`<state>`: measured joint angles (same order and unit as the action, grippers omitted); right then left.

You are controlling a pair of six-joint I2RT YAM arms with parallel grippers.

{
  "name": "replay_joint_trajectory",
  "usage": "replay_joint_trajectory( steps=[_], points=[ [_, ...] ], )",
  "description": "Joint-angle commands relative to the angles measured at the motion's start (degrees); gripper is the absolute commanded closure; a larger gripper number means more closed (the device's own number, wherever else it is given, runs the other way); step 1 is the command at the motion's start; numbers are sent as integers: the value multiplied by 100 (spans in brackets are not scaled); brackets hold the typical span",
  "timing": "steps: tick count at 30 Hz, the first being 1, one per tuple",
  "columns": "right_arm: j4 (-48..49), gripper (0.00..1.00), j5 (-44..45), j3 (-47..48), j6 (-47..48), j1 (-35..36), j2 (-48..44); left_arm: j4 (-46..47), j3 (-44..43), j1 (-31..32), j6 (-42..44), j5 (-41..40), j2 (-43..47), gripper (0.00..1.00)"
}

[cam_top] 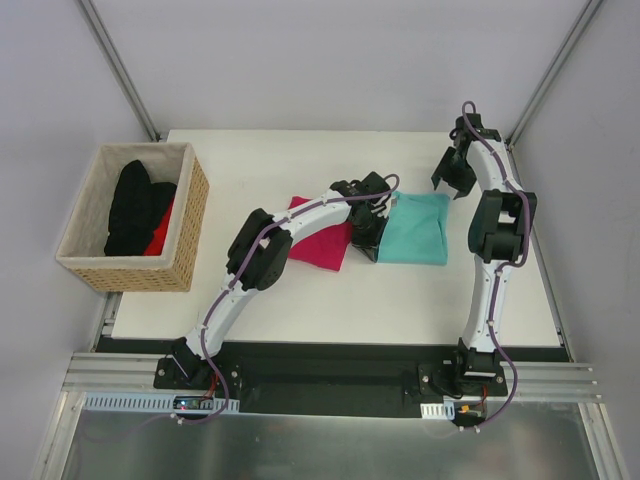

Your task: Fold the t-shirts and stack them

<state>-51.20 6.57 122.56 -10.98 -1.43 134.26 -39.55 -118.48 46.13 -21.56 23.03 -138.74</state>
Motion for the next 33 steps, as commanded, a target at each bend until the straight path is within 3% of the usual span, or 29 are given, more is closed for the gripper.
replay_joint_trajectory(
  steps=[1, 14, 20, 21, 23, 24, 33],
  points=[
    [-4, 38, -94, 207, -71, -41, 92, -167, -106, -7, 47, 18, 84, 99],
    [13, 39, -173, 242, -97, -68, 276, -167, 0, -34, 3, 27, 119, 99],
    [75, 69, -244, 189, -150, -77, 312, -167, 17, -60, 3, 35, 136, 98],
    [75, 80, -252, 180, -150, -77, 329, -176, 17, -69, 3, 44, 128, 98],
    [66, 89, -261, 172, -167, -77, 338, -167, 26, -69, 3, 44, 128, 98],
    [75, 99, -261, 171, -167, -77, 329, -167, 35, -78, 12, 53, 136, 98],
    [119, 99, -208, 171, -159, -77, 180, -167, 35, -113, 64, -140, 242, 100]
  ],
)
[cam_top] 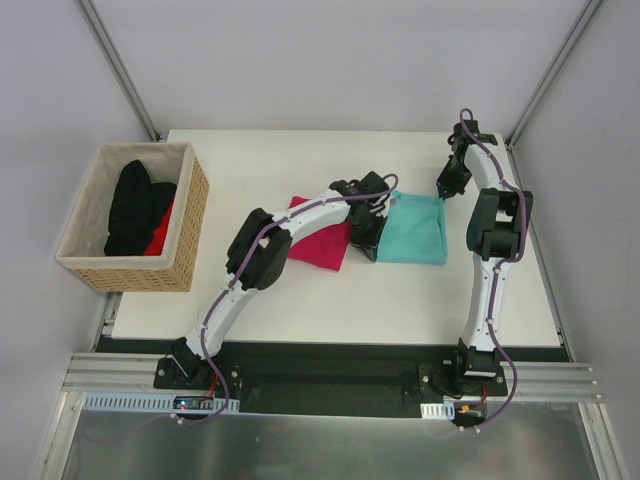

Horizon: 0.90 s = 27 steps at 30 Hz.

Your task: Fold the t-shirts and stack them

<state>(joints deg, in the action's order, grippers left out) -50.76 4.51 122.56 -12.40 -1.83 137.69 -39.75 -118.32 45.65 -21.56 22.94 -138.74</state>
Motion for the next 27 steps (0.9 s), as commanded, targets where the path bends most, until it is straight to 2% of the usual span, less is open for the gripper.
replay_joint_trajectory(
  steps=[1, 27],
  points=[
    [67, 99, -21, 180, -8, -37, -198, -156, 11, -91, 73, -140, 251, 100],
    [22, 99, -91, 505, 45, 33, -576, -147, 231, -179, 223, -431, 646, 100]
  ],
)
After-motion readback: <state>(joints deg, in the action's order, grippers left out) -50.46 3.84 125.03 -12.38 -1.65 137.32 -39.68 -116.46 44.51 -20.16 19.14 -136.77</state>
